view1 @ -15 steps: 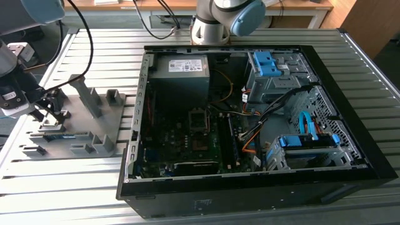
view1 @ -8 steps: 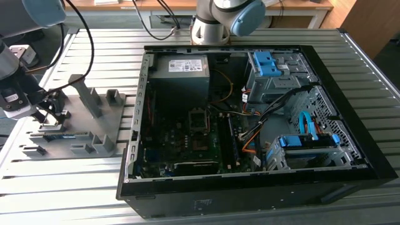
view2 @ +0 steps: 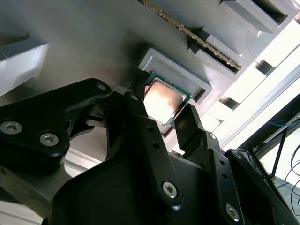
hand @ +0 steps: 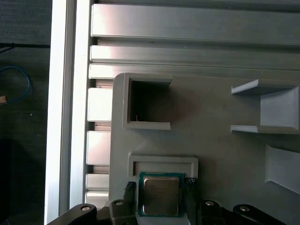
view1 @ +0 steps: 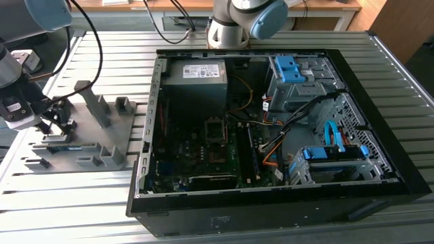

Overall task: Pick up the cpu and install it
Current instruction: 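Pick up the cpu and move it towards the insertion slot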

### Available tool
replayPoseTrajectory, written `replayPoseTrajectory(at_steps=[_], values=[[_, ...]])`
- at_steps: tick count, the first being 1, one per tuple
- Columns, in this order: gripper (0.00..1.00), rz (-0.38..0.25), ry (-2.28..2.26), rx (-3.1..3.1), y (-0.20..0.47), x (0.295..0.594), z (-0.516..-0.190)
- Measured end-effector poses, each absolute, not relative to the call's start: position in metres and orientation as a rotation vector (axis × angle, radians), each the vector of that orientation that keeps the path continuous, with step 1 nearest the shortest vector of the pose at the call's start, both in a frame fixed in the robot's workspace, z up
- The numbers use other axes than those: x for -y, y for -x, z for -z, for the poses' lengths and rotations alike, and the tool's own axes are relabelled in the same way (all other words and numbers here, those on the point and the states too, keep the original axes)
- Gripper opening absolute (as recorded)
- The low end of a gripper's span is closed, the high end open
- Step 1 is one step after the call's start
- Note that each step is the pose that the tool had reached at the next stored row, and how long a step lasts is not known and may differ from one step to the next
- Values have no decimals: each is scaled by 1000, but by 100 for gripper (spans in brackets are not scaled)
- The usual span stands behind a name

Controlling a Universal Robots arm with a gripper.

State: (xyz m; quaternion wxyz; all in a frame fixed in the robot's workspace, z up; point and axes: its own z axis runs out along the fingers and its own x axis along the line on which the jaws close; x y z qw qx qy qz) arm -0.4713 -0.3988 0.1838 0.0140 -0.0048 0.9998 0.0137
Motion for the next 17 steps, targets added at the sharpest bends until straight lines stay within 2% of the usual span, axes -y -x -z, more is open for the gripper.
replayPoseTrajectory(at_steps=[6,7,17], values=[[51,-43,15,-3113,471,399,-184],[47,-42,15,-3113,471,399,-184],[47,-43,15,-3113,471,399,-183]])
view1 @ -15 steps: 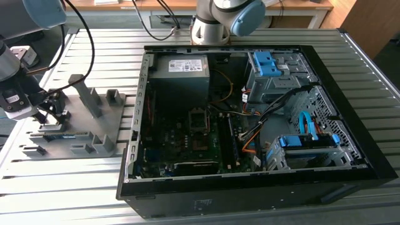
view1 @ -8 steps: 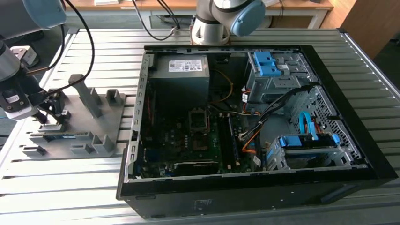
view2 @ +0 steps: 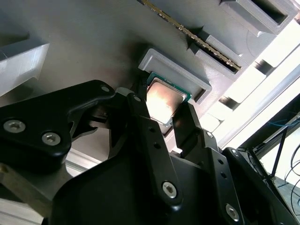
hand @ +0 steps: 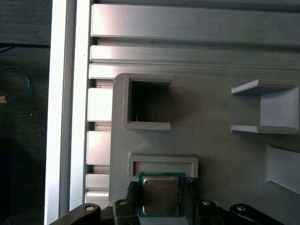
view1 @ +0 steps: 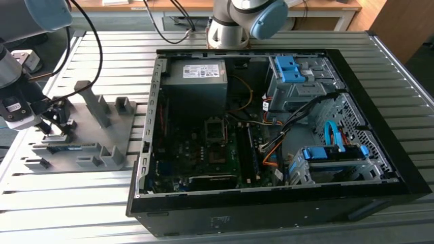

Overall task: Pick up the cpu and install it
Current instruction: 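Pick up the cpu and move it towards the insertion slot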

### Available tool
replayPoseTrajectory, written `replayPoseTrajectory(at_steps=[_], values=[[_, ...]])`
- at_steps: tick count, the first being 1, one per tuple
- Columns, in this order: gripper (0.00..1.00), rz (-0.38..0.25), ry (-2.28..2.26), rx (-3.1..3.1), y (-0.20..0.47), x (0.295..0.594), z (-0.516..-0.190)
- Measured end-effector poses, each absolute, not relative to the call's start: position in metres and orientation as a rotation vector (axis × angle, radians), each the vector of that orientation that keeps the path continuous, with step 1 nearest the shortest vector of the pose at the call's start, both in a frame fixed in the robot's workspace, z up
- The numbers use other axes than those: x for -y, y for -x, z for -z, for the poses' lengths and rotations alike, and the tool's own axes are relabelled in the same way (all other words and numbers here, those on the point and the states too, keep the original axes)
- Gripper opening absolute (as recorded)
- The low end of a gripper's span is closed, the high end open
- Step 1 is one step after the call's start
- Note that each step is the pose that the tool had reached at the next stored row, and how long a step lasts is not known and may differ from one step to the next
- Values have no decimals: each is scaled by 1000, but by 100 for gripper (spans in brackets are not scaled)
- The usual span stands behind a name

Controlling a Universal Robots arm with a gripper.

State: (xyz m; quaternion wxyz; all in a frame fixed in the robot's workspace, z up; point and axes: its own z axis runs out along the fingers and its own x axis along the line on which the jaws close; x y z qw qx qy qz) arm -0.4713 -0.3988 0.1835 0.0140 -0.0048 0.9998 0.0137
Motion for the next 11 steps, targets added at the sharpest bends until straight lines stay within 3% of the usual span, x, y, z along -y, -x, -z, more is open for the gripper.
replayPoseTrajectory(at_steps=[11], values=[[47,-44,15,-3113,471,399,-188]])
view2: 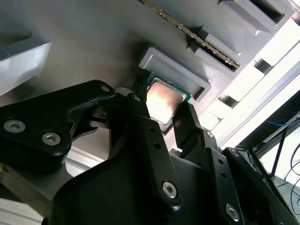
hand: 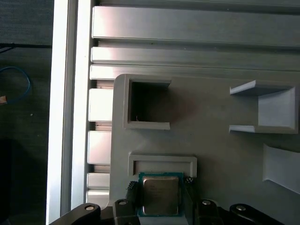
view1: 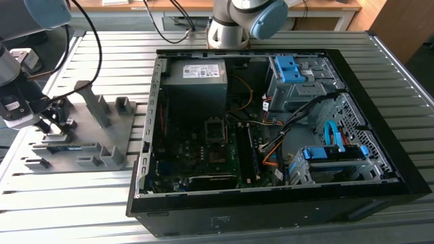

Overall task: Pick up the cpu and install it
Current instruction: 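Pick up the cpu and move it towards the insertion slot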

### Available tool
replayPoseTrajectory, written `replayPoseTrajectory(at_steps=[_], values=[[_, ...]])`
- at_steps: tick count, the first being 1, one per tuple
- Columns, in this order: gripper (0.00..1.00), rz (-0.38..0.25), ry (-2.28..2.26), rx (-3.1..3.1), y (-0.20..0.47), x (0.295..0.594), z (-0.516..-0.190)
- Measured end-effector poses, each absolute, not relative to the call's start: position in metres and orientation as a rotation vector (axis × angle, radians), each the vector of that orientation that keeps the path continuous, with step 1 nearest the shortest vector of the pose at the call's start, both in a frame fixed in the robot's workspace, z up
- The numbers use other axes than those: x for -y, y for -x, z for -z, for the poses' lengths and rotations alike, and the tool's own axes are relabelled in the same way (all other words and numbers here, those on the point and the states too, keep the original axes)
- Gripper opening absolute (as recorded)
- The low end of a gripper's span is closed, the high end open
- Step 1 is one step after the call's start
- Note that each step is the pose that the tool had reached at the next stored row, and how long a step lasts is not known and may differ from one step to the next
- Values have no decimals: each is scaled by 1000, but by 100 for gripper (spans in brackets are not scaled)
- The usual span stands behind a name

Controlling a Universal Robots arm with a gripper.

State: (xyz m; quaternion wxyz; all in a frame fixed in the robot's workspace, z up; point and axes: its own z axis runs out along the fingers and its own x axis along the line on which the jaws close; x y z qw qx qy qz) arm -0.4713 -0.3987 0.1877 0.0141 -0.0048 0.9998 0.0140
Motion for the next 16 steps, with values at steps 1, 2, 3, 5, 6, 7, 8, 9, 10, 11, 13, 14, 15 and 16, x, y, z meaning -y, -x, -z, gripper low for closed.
replayPoseTrajectory(at_steps=[1,2,3,5,6,7,8,9,10,11,13,14,15,16], values=[[47,-44,15,-3113,471,399,-189],[47,-44,15,-3113,471,399,-191],[47,-44,15,-3113,471,399,-192],[47,-44,15,-3113,471,399,-196],[47,-44,15,-3113,471,399,-197],[47,-44,15,-3113,471,399,-198],[47,-44,15,-3113,471,399,-199],[47,-44,15,-3113,471,399,-200],[47,-44,15,-3113,471,399,-202],[47,-44,15,-3113,471,399,-203],[47,-44,15,-3113,471,399,-205],[47,-45,15,-3113,471,399,-206],[47,-45,15,-3113,471,399,-208],[47,-45,15,-3113,471,399,-210]])
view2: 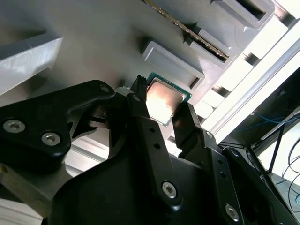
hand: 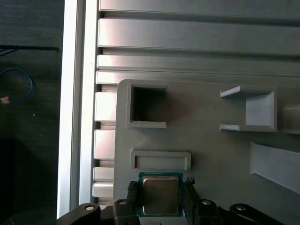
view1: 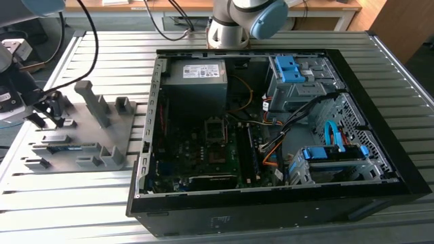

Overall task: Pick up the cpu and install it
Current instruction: 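Pick up the cpu and move it towards the insertion slot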

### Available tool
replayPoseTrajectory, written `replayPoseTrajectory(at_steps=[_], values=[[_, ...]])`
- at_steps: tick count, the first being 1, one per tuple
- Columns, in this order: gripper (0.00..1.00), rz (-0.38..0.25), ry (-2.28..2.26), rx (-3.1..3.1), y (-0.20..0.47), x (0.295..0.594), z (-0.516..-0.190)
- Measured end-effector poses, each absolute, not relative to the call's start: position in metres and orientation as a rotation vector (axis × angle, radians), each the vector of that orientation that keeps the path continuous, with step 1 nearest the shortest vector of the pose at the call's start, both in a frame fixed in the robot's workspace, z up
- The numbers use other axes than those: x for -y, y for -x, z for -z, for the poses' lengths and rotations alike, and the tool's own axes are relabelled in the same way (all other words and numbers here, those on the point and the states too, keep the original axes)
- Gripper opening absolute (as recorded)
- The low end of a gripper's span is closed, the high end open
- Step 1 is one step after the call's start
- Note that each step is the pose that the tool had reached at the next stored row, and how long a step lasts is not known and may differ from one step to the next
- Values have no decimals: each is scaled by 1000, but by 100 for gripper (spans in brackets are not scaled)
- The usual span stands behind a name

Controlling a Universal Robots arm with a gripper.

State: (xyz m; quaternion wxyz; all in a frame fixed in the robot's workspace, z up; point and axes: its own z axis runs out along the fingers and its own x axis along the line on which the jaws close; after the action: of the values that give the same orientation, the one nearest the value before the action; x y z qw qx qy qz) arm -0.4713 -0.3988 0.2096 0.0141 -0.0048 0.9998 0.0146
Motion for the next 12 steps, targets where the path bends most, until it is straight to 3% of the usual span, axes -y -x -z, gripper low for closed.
replayPoseTrajectory(at_steps=[12], values=[[47,-46,15,-3113,471,399,-229]])
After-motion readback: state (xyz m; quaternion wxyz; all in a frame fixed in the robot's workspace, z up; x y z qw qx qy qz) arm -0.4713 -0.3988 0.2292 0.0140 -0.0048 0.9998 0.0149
